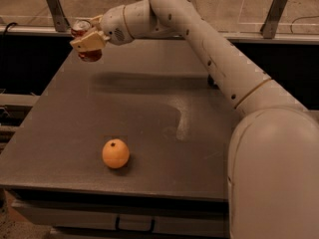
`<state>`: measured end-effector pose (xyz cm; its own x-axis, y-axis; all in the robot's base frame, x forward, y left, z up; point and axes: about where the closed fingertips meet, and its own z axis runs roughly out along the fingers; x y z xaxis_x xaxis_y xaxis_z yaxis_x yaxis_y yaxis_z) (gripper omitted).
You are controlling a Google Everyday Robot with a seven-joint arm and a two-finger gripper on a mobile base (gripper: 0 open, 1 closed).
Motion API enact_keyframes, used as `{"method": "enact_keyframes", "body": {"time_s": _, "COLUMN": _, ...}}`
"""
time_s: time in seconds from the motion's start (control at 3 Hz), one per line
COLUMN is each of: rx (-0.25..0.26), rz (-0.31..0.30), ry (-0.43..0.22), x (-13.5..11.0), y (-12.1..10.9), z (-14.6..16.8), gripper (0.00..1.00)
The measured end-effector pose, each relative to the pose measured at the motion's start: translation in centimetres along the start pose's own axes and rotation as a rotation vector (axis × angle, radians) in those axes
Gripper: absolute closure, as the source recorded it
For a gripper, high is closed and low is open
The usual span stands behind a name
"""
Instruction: Pick coke can
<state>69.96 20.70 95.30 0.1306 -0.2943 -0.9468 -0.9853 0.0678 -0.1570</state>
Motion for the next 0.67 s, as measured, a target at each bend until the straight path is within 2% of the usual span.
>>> {"method": "enact_keyframes", "body": {"time_s": 0.33, "rx": -0.184, "rz": -0.049, "ry": -0.082, "x": -2.78, "y": 5.62, "z": -0.92, "gripper": 1.0}}
{"method": "enact_keyframes", "body": {"time_s": 0.67, "rx": -0.209, "rz": -0.05, "ry": -0.078, "x": -2.7, "y": 6.26, "z": -0.65, "gripper": 1.0}}
